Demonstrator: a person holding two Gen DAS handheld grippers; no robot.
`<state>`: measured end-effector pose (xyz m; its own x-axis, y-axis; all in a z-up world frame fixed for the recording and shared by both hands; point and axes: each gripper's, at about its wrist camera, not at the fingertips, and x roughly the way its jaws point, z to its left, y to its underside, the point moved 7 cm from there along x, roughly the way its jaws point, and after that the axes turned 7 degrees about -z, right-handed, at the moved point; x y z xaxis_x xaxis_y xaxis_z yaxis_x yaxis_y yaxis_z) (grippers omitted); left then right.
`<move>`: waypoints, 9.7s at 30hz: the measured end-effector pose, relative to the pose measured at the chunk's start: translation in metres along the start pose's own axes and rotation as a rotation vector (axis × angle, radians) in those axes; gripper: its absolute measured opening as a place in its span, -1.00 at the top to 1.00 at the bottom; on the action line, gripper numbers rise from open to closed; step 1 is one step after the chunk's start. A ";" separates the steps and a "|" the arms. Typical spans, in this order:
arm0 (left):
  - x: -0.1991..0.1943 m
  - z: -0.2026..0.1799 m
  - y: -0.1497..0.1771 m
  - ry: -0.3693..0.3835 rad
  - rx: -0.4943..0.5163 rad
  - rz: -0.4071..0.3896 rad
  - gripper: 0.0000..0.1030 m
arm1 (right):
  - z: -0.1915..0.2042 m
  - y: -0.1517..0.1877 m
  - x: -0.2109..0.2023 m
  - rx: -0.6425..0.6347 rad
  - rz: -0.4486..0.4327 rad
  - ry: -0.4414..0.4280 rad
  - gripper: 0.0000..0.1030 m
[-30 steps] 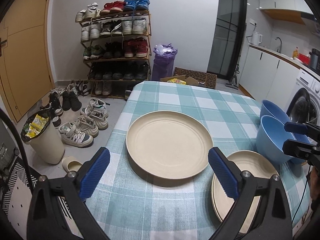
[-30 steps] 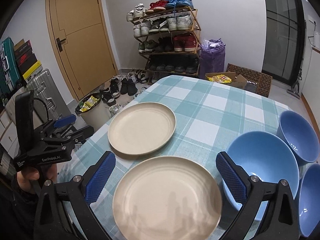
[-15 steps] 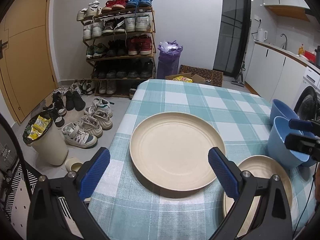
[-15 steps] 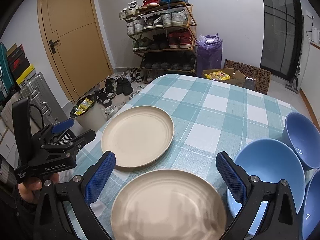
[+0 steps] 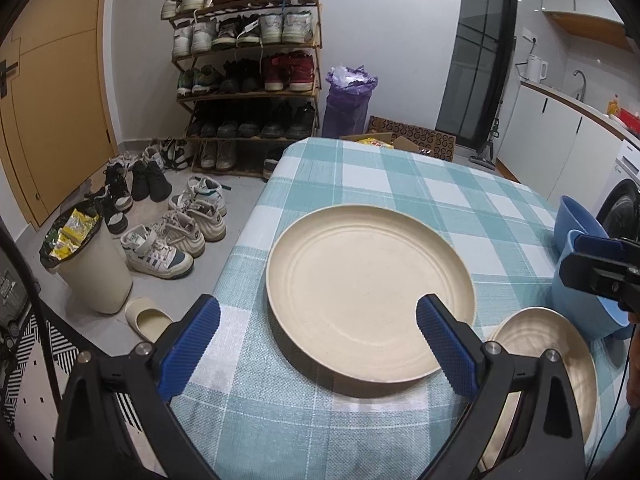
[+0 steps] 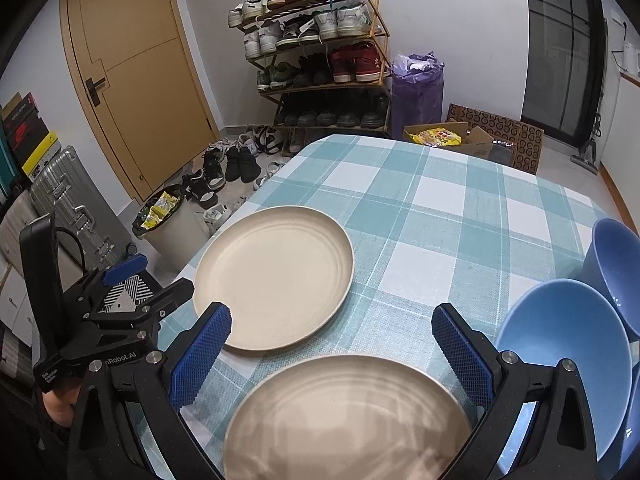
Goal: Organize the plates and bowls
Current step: 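Withdraw both open tools up from the placed cream plates, then close the left tool on a cream plate rim while the right tool grips its opposite rim, then lift the cream plate with both tools and carry it over the other cream plate, then lower the held plate onto the other cream plate and open both tools, then raise both open tools away from the stacked cream plates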
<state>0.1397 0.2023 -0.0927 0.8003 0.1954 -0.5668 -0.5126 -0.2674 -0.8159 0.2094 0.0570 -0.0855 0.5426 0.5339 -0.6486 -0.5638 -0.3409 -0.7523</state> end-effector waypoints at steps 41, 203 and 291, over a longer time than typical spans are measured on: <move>0.048 0.019 0.036 0.049 -0.102 0.146 0.39 | -0.006 0.023 0.122 -0.011 0.217 0.008 0.18; -0.072 -0.126 0.088 0.188 0.250 0.096 0.47 | -0.063 0.138 -0.081 0.047 0.099 0.191 0.49; -0.100 -0.141 0.055 0.285 0.230 0.006 -1.00 | -0.058 0.115 -0.133 -0.005 -0.079 0.131 -0.98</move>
<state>0.0755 0.0353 -0.0649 0.8352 -0.0849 -0.5433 -0.5478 -0.0425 -0.8355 0.1085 -0.0985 -0.0926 0.6621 0.4539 -0.5962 -0.5127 -0.3059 -0.8022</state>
